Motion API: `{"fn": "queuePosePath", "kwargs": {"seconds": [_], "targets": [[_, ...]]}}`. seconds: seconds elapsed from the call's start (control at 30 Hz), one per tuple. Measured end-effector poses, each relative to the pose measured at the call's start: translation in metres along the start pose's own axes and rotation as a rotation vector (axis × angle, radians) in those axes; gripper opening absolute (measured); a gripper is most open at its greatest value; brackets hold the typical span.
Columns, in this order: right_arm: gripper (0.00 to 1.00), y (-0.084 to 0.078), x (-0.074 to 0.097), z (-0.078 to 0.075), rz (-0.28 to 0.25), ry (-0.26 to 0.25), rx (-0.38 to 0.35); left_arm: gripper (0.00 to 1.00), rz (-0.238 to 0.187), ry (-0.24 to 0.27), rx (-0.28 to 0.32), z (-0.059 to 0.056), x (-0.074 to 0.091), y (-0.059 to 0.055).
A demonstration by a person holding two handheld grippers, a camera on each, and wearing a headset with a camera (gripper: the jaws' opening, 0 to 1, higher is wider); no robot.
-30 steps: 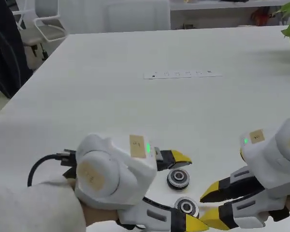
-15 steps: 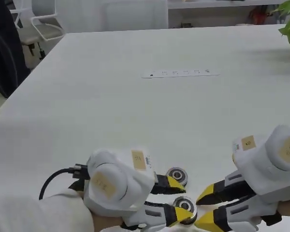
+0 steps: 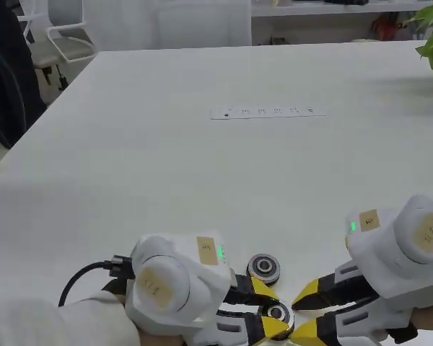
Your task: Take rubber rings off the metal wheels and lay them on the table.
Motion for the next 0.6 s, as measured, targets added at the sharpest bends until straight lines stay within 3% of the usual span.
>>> {"fn": "queuePosePath", "kwargs": {"seconds": [0.27,0.37,0.6], "targets": [[0.23,0.0018,-0.0026,0.0005,-0.030,0.004,0.000,0.15,-0.014,0.011,0.005,0.0018,-0.0023,-0.0009],[0.18,0.0011,-0.0031,0.0033,-0.020,0.011,0.044,0.15,-0.014,0.013,0.002,0.0023,-0.0023,-0.0008],[0.11,-0.0014,0.0005,0.0009,-0.005,0.008,0.056,0.14,-0.016,0.014,0.004,0.0022,-0.0011,-0.0008]]}}
Point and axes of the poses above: the centre of the closed fingertips' face, and the gripper's own axes: x roughly backward along the fingers, z roughly to its left, y roughly out of its top, the point moved 6 cm from there along x, roughly backward along the fingers, and after that the axes turned 8 degrees about z, right-handed, at the moved point
